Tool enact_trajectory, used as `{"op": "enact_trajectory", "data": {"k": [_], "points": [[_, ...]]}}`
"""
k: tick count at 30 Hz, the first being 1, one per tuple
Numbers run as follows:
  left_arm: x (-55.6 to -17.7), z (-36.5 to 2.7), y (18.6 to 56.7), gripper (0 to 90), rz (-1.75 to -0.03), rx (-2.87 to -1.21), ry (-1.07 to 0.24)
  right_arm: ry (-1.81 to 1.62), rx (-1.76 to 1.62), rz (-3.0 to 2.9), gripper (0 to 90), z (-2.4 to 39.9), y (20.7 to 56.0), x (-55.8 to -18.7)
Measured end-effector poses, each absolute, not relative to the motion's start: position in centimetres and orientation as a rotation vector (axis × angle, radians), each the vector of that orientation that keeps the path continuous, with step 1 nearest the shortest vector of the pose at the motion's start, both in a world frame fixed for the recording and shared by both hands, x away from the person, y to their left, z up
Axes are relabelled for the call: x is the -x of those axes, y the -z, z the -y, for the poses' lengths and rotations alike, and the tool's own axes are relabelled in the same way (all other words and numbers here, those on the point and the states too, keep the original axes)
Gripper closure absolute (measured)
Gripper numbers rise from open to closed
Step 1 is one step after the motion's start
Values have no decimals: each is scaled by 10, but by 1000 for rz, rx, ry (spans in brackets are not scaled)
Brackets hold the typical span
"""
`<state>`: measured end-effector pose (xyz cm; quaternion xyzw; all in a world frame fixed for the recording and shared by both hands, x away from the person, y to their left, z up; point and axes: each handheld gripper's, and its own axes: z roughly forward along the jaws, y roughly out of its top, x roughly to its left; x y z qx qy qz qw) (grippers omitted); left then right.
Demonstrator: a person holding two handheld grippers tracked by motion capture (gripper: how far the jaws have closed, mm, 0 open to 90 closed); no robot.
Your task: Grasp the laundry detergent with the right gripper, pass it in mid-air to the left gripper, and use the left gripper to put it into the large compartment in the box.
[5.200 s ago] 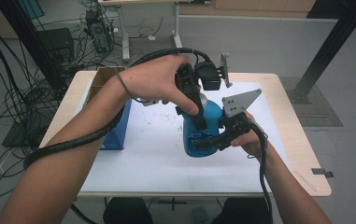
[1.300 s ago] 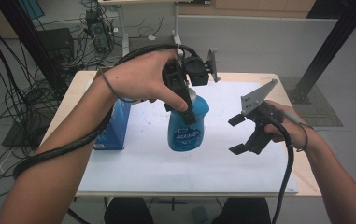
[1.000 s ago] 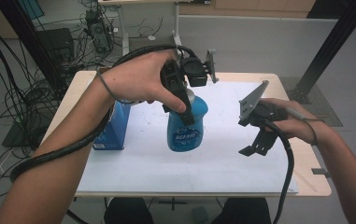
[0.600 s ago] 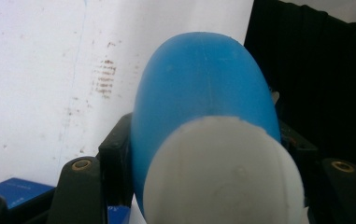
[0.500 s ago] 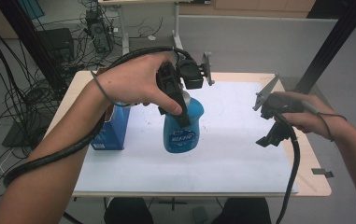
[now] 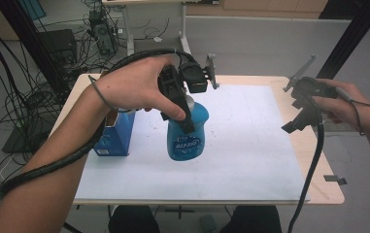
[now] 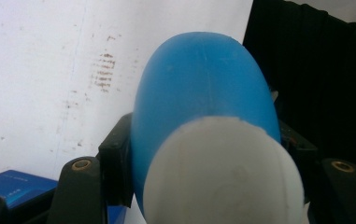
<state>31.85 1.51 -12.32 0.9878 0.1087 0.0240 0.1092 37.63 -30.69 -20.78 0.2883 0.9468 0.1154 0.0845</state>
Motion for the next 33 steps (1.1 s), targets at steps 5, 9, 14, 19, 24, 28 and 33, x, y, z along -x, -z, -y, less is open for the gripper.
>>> {"op": "enact_trajectory", "data": {"k": [5,9,14,19,24,28,33], "points": [[-320,-15,122,378,-334,-2898,-85,-340,-895,-2801,54,311,205,-383],[-322,-14,118,378,-397,-2886,-123,-346,-915,-2792,54,311,206,-386],[-327,-15,116,377,-485,-2886,-152,-358,-926,-2784,54,312,208,-387],[-336,-16,111,378,-617,-2858,-211,-370,-922,-2782,54,312,210,-388],[-351,-20,105,378,-767,-2833,-195,-398,-929,-2780,54,312,212,-389],[-358,-23,99,378,-863,-2794,-197,-404,-936,-2781,54,313,215,-390],[-371,-34,89,378,-1018,-2717,-217,-403,-933,-2788,54,312,218,-390]]}}
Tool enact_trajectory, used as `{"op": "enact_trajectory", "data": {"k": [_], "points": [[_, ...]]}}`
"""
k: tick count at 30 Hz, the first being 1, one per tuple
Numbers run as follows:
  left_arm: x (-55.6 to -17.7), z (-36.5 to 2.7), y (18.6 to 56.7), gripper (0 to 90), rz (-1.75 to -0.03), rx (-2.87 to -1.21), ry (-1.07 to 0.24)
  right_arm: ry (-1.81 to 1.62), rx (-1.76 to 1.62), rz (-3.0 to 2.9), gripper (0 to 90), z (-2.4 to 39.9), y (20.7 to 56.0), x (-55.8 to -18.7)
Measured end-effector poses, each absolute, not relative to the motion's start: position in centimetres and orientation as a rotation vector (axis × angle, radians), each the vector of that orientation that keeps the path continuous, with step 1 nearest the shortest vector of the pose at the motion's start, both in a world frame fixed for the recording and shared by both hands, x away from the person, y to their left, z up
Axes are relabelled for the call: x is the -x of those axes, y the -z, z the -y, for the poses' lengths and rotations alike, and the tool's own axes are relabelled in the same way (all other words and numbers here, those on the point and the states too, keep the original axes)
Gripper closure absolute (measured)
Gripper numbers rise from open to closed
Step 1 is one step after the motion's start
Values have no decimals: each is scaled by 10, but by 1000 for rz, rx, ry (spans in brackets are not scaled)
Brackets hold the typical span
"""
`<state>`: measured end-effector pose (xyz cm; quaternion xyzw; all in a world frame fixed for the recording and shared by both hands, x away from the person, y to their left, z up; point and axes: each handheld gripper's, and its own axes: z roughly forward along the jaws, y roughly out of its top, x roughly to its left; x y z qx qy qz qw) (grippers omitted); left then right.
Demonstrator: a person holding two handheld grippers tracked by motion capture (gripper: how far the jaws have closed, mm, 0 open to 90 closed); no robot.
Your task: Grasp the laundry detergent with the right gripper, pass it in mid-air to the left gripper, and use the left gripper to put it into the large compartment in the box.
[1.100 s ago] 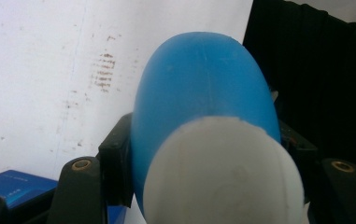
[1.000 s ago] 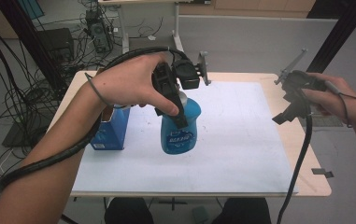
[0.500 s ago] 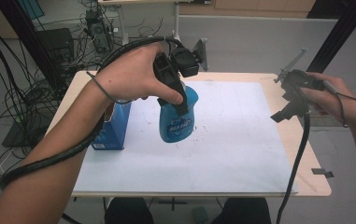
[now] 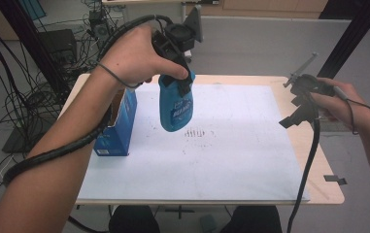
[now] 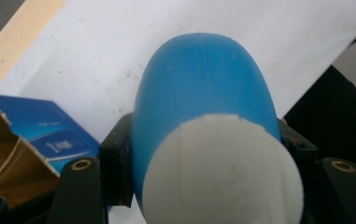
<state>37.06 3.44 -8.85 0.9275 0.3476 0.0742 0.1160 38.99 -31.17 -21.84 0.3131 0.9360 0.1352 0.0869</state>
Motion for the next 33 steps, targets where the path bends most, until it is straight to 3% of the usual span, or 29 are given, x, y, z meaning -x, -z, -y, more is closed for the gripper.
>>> {"op": "enact_trajectory", "data": {"k": [16,33], "points": [[-406,-99,38,378,-1371,-2472,-294,-397,-928,-2797,52,308,217,-393],[-434,-180,31,378,-1754,-2227,-318,-419,-931,-2797,52,310,218,-393]]}}
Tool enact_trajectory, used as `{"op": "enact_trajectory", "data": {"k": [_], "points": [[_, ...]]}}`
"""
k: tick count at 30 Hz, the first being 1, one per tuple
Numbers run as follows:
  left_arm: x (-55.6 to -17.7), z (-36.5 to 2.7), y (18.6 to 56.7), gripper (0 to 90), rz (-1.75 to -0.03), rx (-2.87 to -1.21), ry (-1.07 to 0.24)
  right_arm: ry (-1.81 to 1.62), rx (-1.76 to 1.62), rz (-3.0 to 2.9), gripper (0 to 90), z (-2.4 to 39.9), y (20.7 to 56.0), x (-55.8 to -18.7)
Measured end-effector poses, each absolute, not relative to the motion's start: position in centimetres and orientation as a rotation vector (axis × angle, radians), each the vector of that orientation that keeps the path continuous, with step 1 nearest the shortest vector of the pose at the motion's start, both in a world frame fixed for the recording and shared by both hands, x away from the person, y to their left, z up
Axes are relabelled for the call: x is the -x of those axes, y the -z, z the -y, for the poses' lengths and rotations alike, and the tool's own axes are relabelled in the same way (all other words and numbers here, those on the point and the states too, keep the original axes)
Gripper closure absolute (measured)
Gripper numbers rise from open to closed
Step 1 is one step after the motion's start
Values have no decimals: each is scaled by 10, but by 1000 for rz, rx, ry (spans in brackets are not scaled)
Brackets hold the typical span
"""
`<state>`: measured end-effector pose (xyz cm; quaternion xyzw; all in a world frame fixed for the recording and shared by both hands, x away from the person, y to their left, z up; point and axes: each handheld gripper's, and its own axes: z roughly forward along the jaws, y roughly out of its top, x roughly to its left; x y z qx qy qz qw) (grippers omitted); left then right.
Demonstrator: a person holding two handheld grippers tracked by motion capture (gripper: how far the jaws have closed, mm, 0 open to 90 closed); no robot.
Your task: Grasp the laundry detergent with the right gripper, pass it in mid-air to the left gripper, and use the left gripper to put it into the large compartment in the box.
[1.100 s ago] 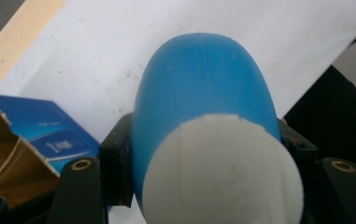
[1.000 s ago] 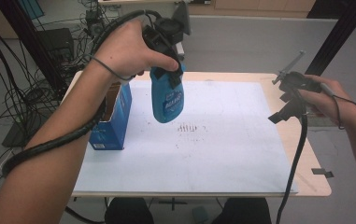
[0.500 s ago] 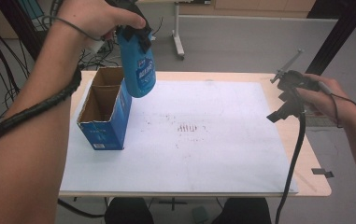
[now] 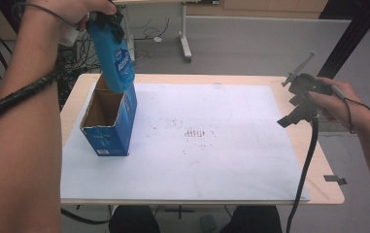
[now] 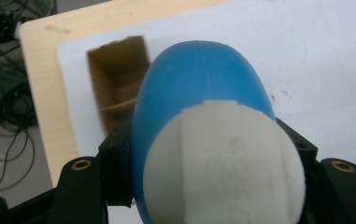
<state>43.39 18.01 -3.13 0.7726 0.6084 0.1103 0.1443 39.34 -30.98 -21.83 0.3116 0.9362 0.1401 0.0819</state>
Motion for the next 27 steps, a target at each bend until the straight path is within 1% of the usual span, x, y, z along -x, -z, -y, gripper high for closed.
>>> {"op": "enact_trajectory", "data": {"k": [6,12,18,27], "points": [[-437,-205,36,378,-1863,-2167,-367,-414,-923,-2802,52,309,219,-392],[-437,-210,41,378,-1905,-2155,-407,-414,-924,-2801,52,308,218,-393],[-439,-211,47,378,-1917,-2153,-400,-421,-922,-2802,52,308,217,-393],[-443,-213,68,378,-1942,-2162,-376,-429,-924,-2798,52,309,218,-392]]}}
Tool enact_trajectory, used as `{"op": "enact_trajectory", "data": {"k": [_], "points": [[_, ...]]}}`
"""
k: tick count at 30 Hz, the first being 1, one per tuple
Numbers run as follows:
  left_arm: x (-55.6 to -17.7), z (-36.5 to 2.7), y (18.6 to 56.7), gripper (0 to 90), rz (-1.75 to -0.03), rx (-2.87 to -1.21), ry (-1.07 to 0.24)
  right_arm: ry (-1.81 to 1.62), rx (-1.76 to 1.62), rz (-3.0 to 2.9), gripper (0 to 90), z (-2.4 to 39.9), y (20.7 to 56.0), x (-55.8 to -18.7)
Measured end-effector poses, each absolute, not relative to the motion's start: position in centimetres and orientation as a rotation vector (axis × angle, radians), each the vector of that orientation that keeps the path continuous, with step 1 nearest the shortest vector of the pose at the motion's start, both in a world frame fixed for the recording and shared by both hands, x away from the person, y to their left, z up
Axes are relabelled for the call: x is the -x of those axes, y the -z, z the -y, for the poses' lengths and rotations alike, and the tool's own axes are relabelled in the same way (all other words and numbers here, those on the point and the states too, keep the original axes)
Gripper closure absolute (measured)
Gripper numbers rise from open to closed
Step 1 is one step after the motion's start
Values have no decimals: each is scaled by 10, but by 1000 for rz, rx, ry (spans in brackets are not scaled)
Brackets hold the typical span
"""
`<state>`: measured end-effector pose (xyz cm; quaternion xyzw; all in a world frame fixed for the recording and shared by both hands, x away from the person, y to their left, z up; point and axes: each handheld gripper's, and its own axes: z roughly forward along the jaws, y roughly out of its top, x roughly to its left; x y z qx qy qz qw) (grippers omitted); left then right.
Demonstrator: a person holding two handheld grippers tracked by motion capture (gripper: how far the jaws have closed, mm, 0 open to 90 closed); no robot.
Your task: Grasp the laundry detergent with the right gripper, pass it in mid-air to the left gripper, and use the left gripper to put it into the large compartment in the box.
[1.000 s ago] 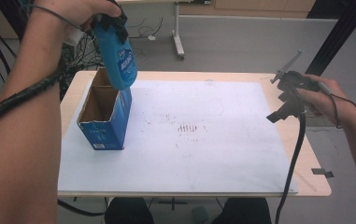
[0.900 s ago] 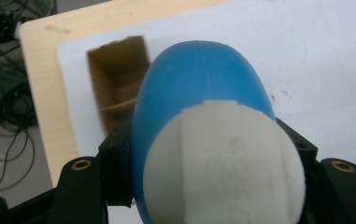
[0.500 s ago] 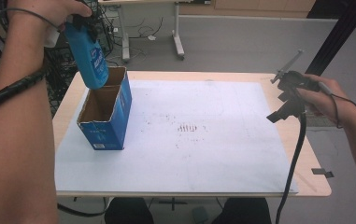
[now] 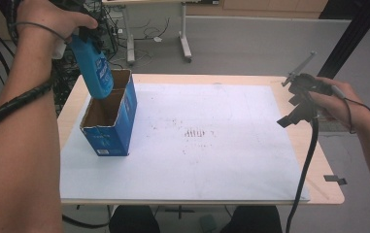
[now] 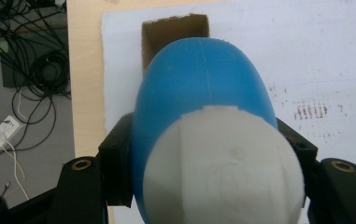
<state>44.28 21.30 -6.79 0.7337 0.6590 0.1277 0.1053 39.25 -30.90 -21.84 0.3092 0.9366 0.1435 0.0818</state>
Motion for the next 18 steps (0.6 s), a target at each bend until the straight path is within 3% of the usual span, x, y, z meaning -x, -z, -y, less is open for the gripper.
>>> {"op": "enact_trajectory", "data": {"k": [18], "points": [[-446,-215,107,378,-1975,-2166,-346,-448,-925,-2801,52,311,221,-391]]}}
